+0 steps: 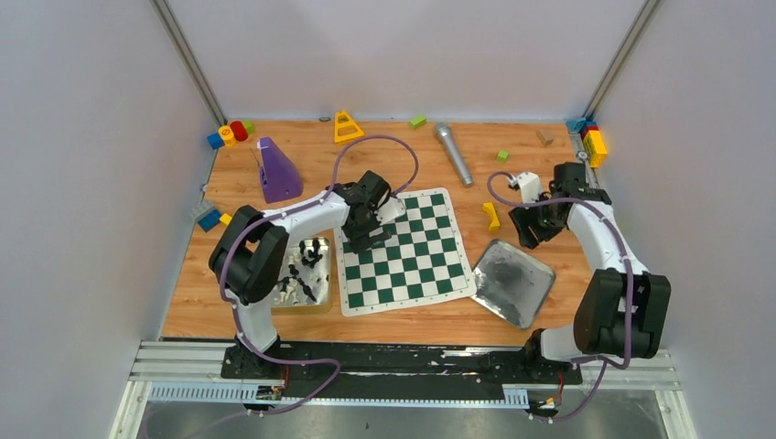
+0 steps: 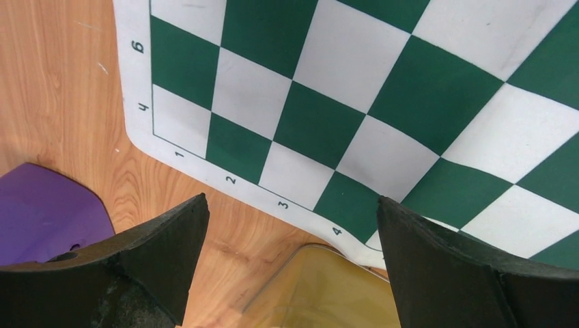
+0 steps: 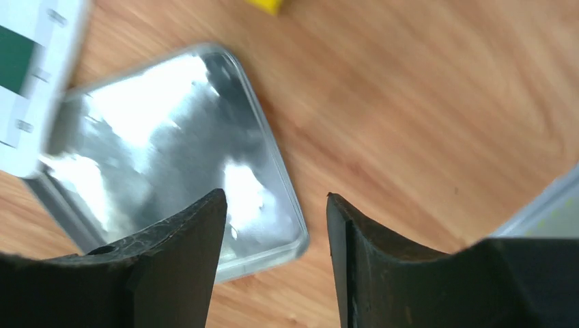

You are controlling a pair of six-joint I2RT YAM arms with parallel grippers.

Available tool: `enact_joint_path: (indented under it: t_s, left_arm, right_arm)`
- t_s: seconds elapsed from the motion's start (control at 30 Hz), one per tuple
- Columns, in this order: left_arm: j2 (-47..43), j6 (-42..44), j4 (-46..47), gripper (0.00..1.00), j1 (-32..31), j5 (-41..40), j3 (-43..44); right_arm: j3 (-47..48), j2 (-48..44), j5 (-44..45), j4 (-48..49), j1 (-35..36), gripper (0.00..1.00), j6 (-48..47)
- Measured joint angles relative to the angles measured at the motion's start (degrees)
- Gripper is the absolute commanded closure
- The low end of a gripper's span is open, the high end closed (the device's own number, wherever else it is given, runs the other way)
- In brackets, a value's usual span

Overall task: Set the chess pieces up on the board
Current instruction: Adjust the lid at the center of the board, then adjust the chessboard at the center of the board.

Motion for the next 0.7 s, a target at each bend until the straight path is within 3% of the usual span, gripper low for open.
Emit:
enact_joint_path:
  t_s: [0.17,0.3,0.53,0.7]
  left_arm:
    - [-3.6,0.0,0.1,0.00,0.3,1.3,0.0]
    - [-10.2,-0.2,1.0,0.00,1.2,2.8,-0.3]
    - [-24.5,0.4,3.7,0.00,1.9,5.2,-7.2]
    - [-29.3,1.2,4.7,0.00,1.9,6.7,-11.0]
  right_arm:
    - [6.6,0.6,-9.9,1.1,10.3,0.41,6.3]
    - [12.3,7.9,-15.5,6.3,17.8,0.46,12.2]
    - [22.4,27.0,-20.6,14.2,21.8,0.54,21.3]
    - [26.5,35.3,-20.7,17.2,23.8,0.61,25.3]
